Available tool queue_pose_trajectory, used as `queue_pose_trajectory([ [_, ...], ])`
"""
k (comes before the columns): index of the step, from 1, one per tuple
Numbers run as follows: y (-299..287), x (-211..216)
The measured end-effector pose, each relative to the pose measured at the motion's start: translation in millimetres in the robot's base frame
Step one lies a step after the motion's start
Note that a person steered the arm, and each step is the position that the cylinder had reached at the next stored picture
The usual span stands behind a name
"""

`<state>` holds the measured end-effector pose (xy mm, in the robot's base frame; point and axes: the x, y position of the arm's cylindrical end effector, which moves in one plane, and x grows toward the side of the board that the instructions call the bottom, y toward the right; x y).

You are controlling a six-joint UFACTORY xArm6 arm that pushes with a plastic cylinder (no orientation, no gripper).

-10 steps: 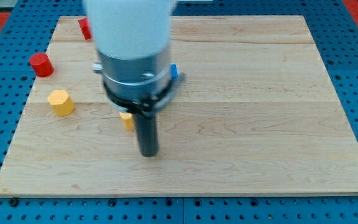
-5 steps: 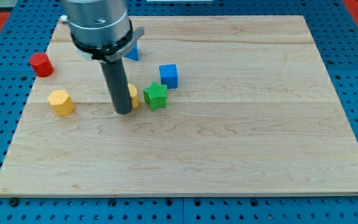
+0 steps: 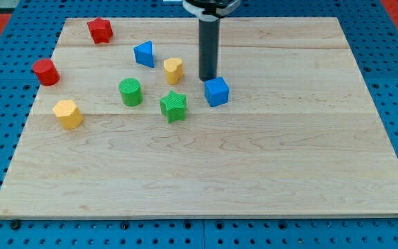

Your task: Move the yellow heart to the top center

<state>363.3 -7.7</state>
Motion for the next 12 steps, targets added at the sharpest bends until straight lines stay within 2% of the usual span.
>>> queue_pose_trajectory([
  [1,-68.6,0.1],
  [3,-103.0,-6.2],
  [4,-104.1,-24.9],
  [6,-39.0,-41.5],
  [7,-32.8,-98.6],
  [8,-21.0,-120.5],
  [12,-8.3,-127.4],
])
